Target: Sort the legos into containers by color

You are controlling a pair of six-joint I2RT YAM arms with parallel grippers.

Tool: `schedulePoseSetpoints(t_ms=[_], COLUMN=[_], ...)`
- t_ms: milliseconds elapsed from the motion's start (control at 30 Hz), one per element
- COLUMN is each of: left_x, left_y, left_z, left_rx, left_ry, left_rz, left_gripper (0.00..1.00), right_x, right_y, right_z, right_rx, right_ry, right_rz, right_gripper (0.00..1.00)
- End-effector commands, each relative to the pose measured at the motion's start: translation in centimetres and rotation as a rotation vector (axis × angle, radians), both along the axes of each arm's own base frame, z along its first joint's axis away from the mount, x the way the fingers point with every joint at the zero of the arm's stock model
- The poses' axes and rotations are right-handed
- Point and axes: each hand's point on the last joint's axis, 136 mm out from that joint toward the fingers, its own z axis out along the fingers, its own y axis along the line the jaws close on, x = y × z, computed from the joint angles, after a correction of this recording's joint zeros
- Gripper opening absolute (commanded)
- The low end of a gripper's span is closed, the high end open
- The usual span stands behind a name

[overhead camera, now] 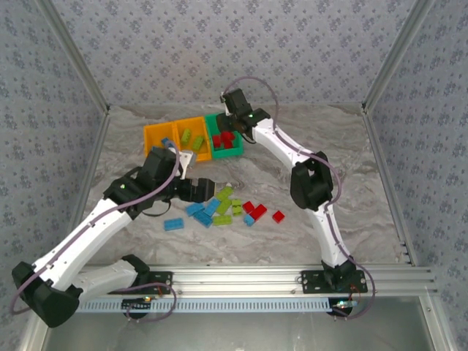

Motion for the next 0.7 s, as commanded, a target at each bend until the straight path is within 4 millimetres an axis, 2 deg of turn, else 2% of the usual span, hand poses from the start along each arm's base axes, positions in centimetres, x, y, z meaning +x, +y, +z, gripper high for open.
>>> schedulePoseSetpoints(t_ms=[0,100,167,200,300,467,567,667], left_x=[0.3,0.6,0.8,0.9,1.0,0.6,0.8,1.0], left_y=[1.0,0.7,0.4,0.2,-0.4,-1.3,0.2,2.6], left_z=[-0.7,-2.3,-3.5,-4.2,-6.1,-10.5,-12.6,-12.9], left_rx=[0.057,0.093,0.119,0.134,0.179,0.343,0.467,0.544], left_ry=[0.063,0.117,0.153,0.171,0.214,0.284,0.325,0.299], left_rz=[0.078,0.082,0.085,0.083,0.068,-0.018,0.022,0.082], left_gripper=[0.99,0.96,0.95,0.94,0.89,0.78,0.76,0.75], right_x=[-1.6,-4.3,-7.0,-8.6,-13.6,-21.4,-24.9,-26.9], right_y=[-1.4,-3.7,-5.5,-6.4,-9.2,-12.7,-14.0,-14.8], right_z=[4.7,6.8,8.3,9.1,9.8,8.5,7.2,6.0], right_rx=[-0.024,-0.043,-0.031,-0.012,0.041,0.092,0.151,0.199], right_ry=[-0.026,0.012,0.046,0.065,0.136,0.229,0.289,0.317], right_rz=[0.055,0.091,0.113,0.128,0.155,0.119,0.079,0.034], right_gripper=[0.51,0.51,0.53,0.54,0.64,0.81,0.86,0.89])
